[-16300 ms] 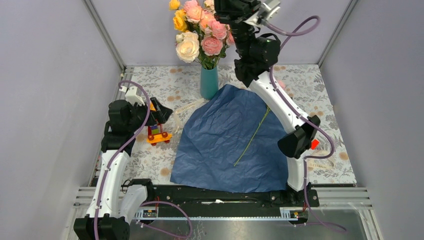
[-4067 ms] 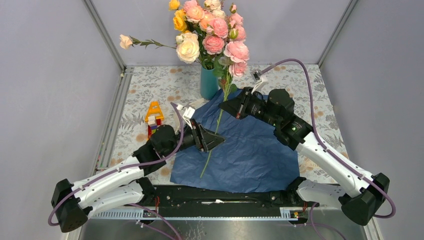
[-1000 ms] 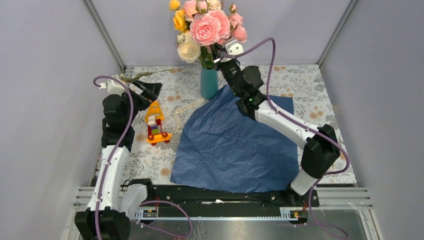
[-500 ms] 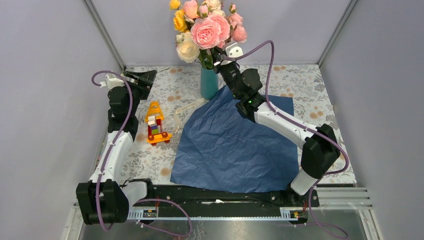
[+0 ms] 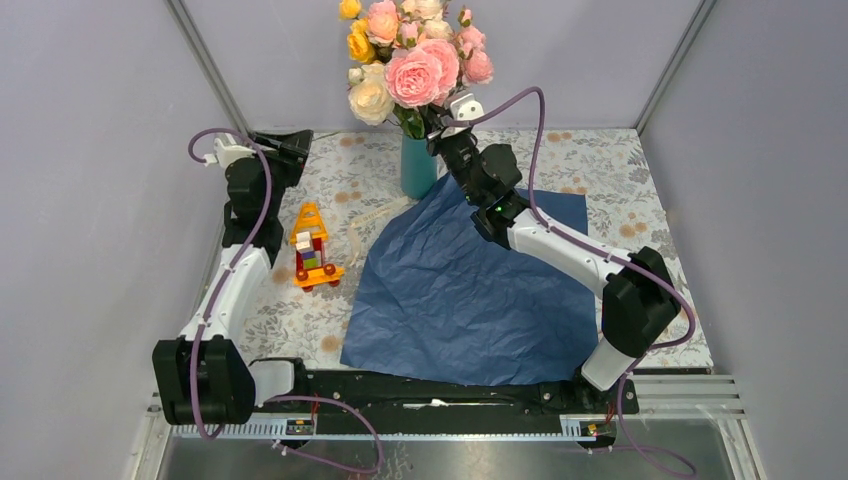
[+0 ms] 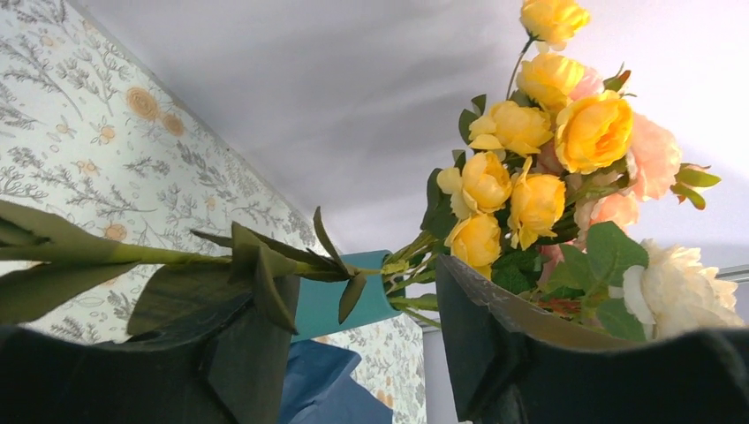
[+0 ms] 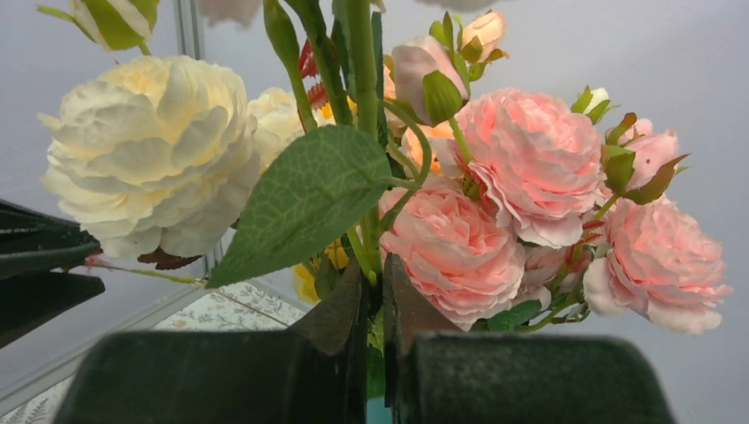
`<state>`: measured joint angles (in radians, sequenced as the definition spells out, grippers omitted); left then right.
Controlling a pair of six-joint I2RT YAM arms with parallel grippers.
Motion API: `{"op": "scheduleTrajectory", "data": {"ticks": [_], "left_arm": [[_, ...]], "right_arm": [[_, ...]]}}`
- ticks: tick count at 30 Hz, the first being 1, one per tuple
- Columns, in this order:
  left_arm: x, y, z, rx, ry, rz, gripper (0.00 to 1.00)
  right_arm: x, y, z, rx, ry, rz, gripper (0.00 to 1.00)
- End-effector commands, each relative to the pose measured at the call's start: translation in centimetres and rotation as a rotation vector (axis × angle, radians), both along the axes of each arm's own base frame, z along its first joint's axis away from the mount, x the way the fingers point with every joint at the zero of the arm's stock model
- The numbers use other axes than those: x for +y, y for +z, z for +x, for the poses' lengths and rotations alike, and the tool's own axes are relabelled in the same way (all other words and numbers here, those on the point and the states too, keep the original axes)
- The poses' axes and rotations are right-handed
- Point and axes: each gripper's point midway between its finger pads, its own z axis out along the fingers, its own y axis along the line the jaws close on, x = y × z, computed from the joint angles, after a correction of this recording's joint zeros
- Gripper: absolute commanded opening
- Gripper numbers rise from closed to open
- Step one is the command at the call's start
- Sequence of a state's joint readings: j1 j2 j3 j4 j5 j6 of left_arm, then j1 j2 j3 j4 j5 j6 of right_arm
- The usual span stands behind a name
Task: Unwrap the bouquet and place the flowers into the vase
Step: Insert the fake flower into the vase.
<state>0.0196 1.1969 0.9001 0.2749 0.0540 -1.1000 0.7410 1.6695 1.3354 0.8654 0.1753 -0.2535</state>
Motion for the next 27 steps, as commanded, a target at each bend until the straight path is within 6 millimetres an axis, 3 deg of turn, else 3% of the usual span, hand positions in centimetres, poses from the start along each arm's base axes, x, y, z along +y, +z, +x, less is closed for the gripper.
{"op": "scheduleTrajectory", "data": {"ticks": [1,8,14,23,27], "left_arm": [[0.9,4.2,0.9,-0.098,0.07,0.025,0.59],[0.1,3.0,2.2,-0.07,0.075,0.028,0.46],[-0.4,3.2,3.0,-0.086,0.081,0.047,0.24],[-1.7,5.5,4.1,-0.167,0.057,0.116,0.02],[-2.9,6.7,4.7,-0.199,0.032,0.179,0.0]], "right_arm": [[-0.4,0.3,-0.4,0.003,-0.012,0.036,0.0],[-0.5,-0.3,-0.6,0.007,-0.008,0.033,0.0],[-0.6,-1.1,-0.7,0.014,-0.007,0.03,0.0],[-0.1,-2.6,-0.1,0.03,-0.01,0.008,0.0],[0.0,-3.1,0.1,0.035,-0.013,0.006,0.0]]}}
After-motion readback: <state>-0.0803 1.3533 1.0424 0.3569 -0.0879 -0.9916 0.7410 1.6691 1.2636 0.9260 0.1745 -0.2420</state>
